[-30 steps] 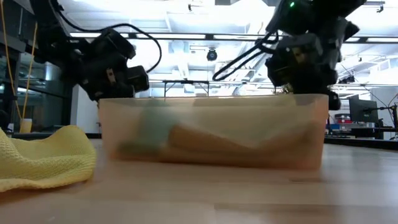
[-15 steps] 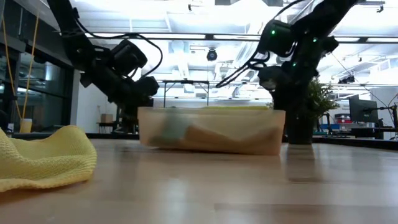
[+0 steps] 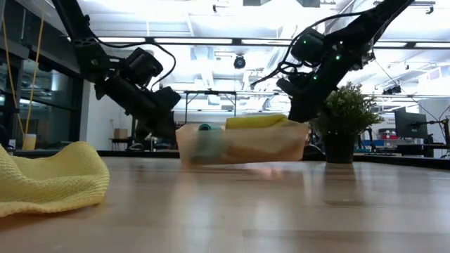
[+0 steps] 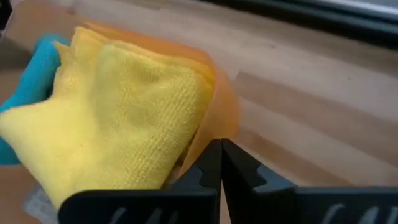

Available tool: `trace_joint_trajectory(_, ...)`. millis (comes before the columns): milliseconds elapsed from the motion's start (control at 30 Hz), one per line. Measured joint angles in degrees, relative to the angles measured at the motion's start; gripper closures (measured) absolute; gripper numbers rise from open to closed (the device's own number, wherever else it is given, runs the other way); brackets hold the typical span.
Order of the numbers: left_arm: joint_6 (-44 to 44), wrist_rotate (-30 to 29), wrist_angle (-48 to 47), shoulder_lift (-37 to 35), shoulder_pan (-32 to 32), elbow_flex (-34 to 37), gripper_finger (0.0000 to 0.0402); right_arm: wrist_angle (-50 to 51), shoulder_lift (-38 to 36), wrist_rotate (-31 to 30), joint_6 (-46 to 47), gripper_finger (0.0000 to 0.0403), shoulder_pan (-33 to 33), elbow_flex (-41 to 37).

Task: Fold microfiber towels
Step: Move the bin to the top of the table, then fold the yellow towel

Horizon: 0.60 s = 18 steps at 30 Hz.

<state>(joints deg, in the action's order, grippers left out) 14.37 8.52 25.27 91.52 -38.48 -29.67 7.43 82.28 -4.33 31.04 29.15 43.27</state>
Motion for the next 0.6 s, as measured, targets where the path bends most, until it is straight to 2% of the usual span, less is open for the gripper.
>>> trace_joint_trajectory(400,0.4,-0.8,2.3,-0.2,-3.2,-0.6,0.0402,-1.8,0.0,-0.9,0.0,0.0403,3.4,0.1)
trace_joint_trajectory(600,-1.1,4.5,-0.6,-5.8,-3.6,-0.5,0.0401,-8.1,-0.3,3.0,-0.1,0.0403,2.8,0.1)
